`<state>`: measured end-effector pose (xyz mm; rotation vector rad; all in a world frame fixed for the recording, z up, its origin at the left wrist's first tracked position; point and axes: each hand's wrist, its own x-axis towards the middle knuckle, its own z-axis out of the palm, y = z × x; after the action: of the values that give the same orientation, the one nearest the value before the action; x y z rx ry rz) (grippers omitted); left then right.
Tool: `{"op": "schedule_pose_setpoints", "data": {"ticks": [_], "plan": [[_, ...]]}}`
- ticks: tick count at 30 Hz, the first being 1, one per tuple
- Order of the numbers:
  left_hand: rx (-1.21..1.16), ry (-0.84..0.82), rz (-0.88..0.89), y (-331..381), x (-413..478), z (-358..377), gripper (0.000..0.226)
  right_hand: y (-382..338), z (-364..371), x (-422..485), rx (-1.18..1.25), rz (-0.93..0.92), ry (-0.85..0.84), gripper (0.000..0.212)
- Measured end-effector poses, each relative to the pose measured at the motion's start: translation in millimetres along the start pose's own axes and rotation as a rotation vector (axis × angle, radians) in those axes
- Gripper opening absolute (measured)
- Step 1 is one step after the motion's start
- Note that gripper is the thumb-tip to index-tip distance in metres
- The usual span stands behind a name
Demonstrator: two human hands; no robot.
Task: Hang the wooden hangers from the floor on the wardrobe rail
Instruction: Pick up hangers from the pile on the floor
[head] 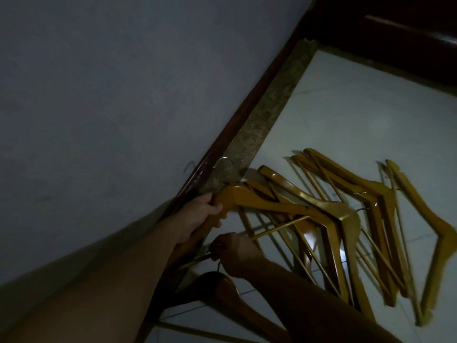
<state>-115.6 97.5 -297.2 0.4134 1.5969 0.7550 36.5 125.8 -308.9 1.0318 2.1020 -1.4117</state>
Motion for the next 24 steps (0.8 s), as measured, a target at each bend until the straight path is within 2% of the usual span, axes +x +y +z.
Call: {"op": "schedule_pose_setpoints", "data": {"ticks": [2, 5, 9, 13, 18, 23, 24], "plan": [[-0.055, 0.019, 0.022, 7, -3, -2, 0.032, 3, -11, -8, 0.130, 0.009, -0.122, 0.025], [0.020, 0.107, 0.049, 15, -9, 2, 0.068, -2, -31, -24, 0.261, 0.110, -0.216, 0.023], [0.061, 0.191, 0.072, 22, -19, 0, 0.073, -12, -61, -36, 0.051, -0.020, -0.141, 0.025], [0.119, 0.166, 0.082, 33, -29, 1, 0.085, -20, -90, -48, 0.112, -0.012, -0.080, 0.021], [0.182, 0.049, 0.096, 42, -42, 13, 0.085, -25, -121, -72, 0.186, -0.032, 0.085, 0.026], [0.283, -0.101, 0.208, 77, -61, 32, 0.054, -41, -165, -99, 0.157, -0.078, 0.166, 0.024], [0.286, -0.105, 0.242, 88, -64, 33, 0.056, -48, -177, -107, 0.165, -0.085, 0.179, 0.023]]}}
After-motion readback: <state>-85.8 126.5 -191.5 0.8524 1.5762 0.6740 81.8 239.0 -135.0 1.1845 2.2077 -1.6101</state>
